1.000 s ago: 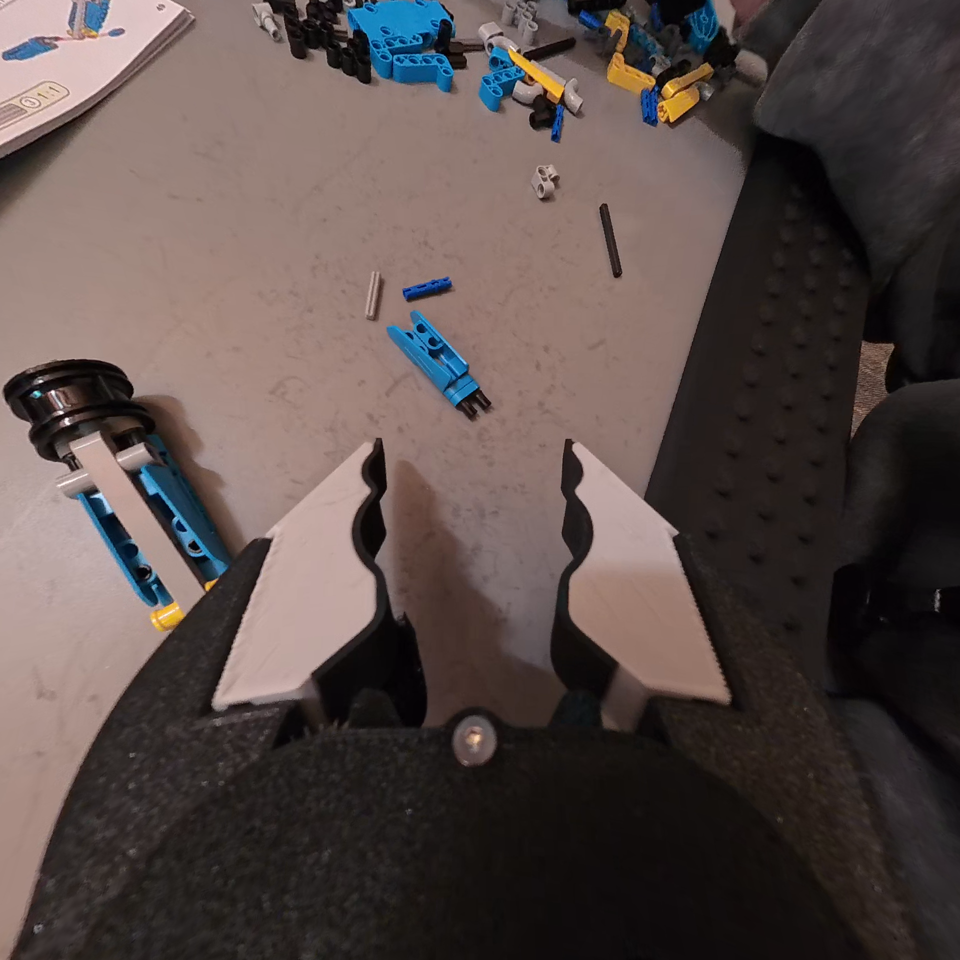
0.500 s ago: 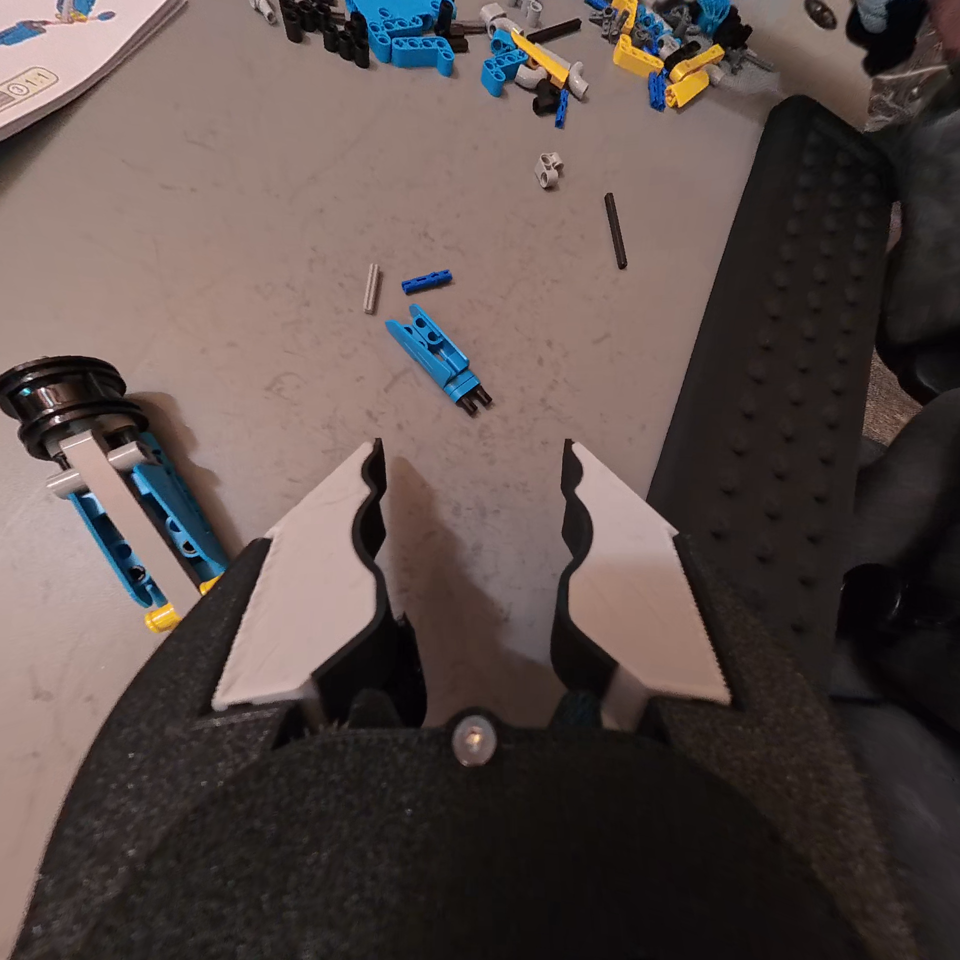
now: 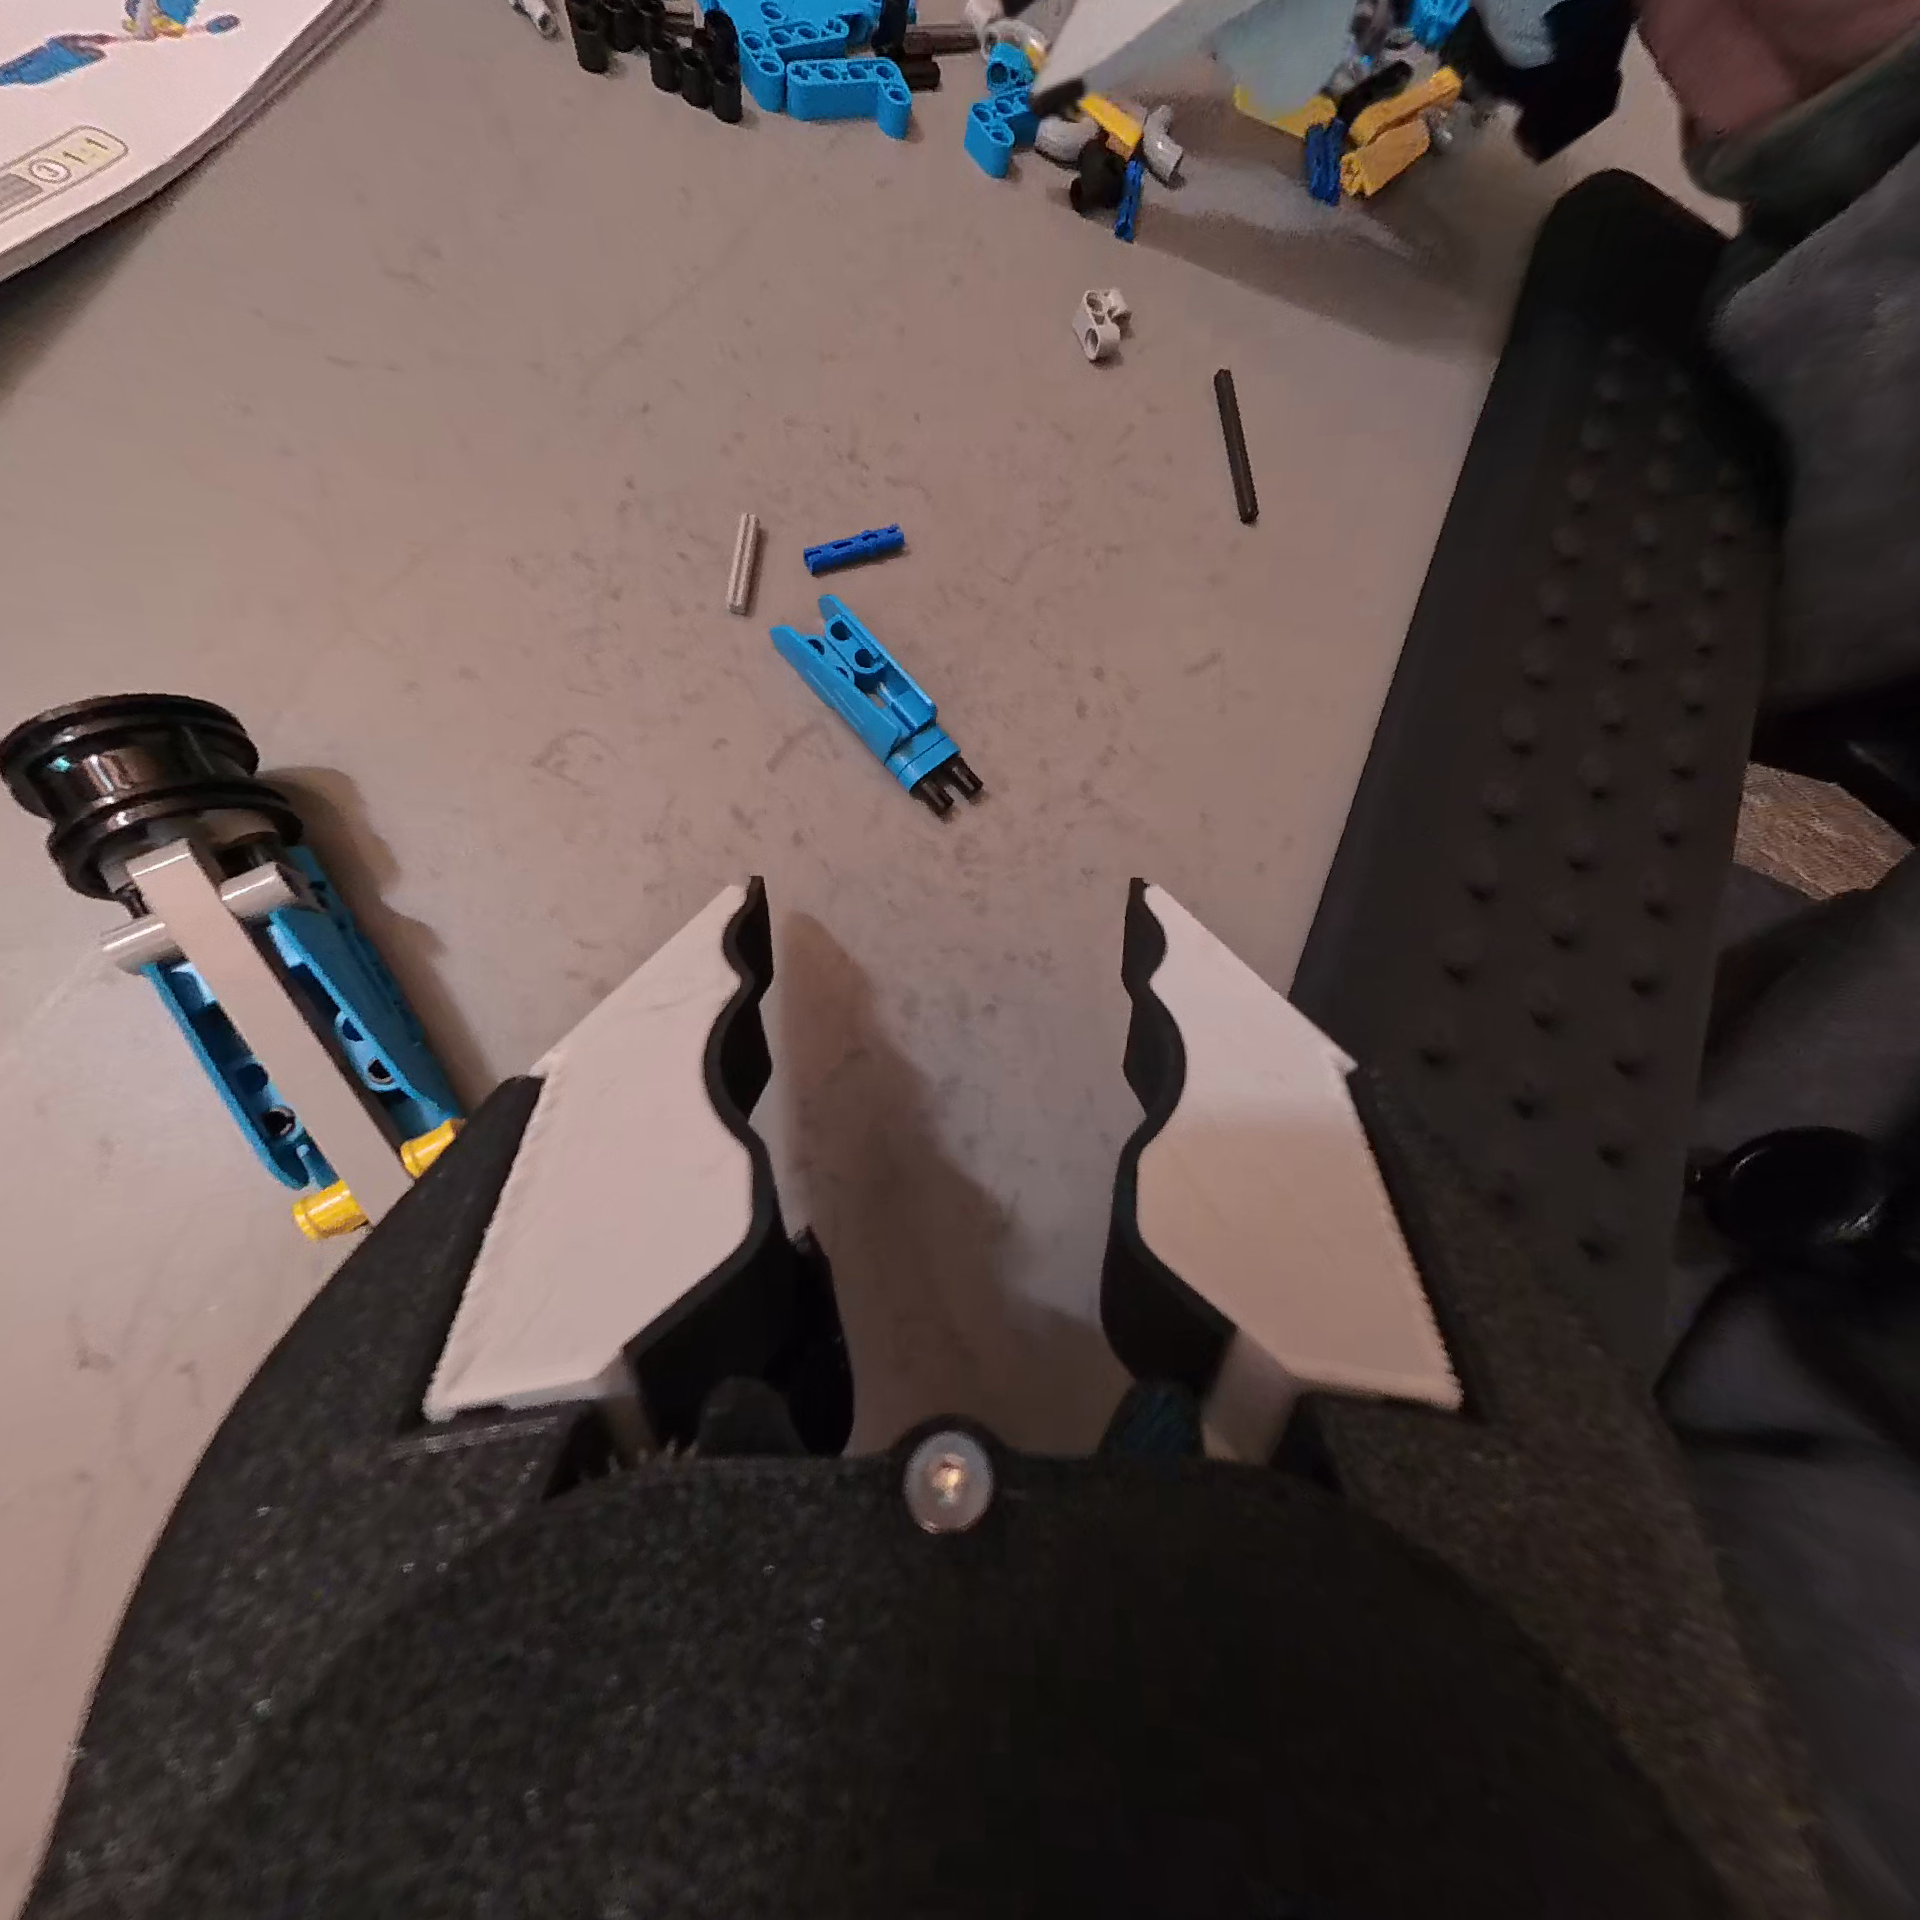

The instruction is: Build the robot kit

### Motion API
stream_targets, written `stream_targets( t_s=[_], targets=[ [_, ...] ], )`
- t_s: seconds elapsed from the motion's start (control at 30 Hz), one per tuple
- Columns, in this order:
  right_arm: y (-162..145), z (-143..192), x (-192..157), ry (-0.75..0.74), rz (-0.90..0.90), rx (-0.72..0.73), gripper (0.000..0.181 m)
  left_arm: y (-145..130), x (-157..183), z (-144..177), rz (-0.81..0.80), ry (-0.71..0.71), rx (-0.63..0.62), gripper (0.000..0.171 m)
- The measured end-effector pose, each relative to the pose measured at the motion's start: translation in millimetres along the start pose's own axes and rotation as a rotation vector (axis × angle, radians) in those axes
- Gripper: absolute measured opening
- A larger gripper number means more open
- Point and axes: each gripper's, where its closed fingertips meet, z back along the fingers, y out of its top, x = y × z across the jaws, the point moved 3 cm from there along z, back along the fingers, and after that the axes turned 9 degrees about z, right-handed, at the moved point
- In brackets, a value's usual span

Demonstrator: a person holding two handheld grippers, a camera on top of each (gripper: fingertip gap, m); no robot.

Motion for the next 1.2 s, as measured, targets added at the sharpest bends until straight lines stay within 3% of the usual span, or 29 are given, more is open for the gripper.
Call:
stream_targets(
  t_s=[0.23,0.43,1.03,1.2],
  targets=[
    [-11.4,-4.8,15.4,0.029,-0.146,0.026,0.022,0.4,1.7,1.1,0.009,-0.024,0.006,0.068],
    [-16.0,2.5,9.9,-0.007,-0.086,-0.007,0.010,-0.2,0.8,0.6,0.010,-0.019,0.002,0.068],
    [-13.7,-9.0,11.5,0.021,-0.068,-0.064,0.008,-1.0,1.4,0.3,0.012,-0.029,-0.003,0.068],
    [-3.0,-2.9,8.5,0.012,-0.040,-0.024,0.008,-0.9,0.9,0.5,0.015,-0.029,-0.002,0.068]
  ],
)
